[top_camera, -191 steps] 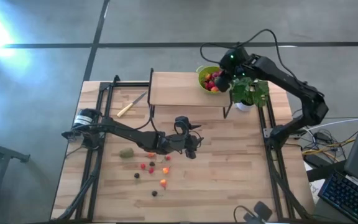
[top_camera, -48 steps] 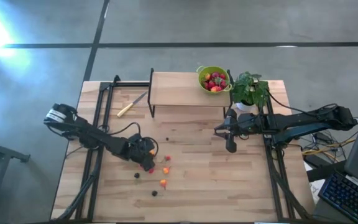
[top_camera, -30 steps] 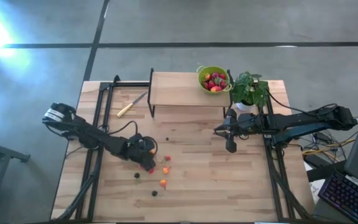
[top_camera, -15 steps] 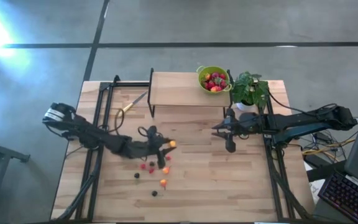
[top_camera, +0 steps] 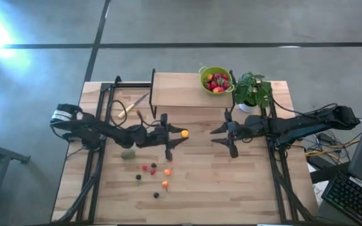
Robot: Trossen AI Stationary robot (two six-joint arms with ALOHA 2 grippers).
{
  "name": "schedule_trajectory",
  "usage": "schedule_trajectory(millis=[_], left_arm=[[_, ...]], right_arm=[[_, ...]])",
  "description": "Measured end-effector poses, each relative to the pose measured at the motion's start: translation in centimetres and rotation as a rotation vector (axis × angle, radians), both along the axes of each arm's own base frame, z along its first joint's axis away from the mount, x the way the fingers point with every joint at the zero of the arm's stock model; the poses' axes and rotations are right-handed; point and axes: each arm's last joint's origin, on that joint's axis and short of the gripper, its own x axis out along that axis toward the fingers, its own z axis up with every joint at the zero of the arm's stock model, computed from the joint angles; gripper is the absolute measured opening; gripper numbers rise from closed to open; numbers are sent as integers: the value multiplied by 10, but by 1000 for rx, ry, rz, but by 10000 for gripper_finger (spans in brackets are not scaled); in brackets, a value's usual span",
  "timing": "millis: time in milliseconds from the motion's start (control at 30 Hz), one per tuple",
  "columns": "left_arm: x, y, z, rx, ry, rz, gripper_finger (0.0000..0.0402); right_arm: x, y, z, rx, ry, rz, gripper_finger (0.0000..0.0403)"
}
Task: Build produce basket
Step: Put the pear into the green basket
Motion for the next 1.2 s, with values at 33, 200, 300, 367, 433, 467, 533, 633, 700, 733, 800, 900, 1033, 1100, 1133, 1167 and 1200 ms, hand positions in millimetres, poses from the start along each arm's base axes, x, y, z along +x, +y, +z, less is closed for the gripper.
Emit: schedule_trajectory(millis=[33, 200, 300, 367, 433, 467, 533, 633, 700, 733, 800, 900, 1033, 1100, 1133, 1167, 1200], left_arm=[[5, 2, 1, 5, -7, -15, 144], [25, 8, 5, 68, -22, -74, 144], [34, 7, 8, 106, -32, -88, 144], [39, 6, 9, 123, -38, -101, 144], [44, 5, 12, 138, -48, -104, 144], [46, 5, 13, 144, -55, -103, 144], [51, 5, 14, 156, -58, -101, 144], [61, 4, 14, 171, -62, -119, 145], [67, 4, 15, 180, -70, -117, 145], [71, 5, 14, 189, -69, -113, 145], [77, 7, 12, 194, -65, -109, 145], [84, 10, 10, 196, -62, -111, 145], [86, 14, 9, 190, -56, -101, 145], [86, 15, 9, 188, -54, -100, 145], [86, 15, 9, 188, -55, -100, 145], [86, 16, 9, 188, -56, -100, 145], [86, 16, 10, 188, -57, -100, 145]], right_arm=[[2, 1, 0, -9, -8, 8, 150], [10, 6, -5, -47, -22, 38, 147], [13, 7, -7, -60, -35, 38, 137], [15, 7, -6, -68, -58, 38, 131], [16, 8, -5, -83, -79, 40, 124], [17, 8, -3, -87, -101, 41, 122], [18, 8, -3, -98, -112, 43, 116], [19, 8, -2, -105, -118, 43, 110], [19, 8, -2, -105, -125, 43, 107], [19, 8, -1, -105, -130, 43, 106], [19, 8, -1, -105, -133, 43, 105], [19, 8, -1, -107, -134, 43, 107], [19, 8, 0, -112, -137, 44, 118], [19, 8, 0, -117, -137, 45, 123], [19, 8, 0, -124, -139, 46, 124], [19, 8, 0, -130, -140, 45, 124], [19, 8, 0, -130, -145, 45, 123]])
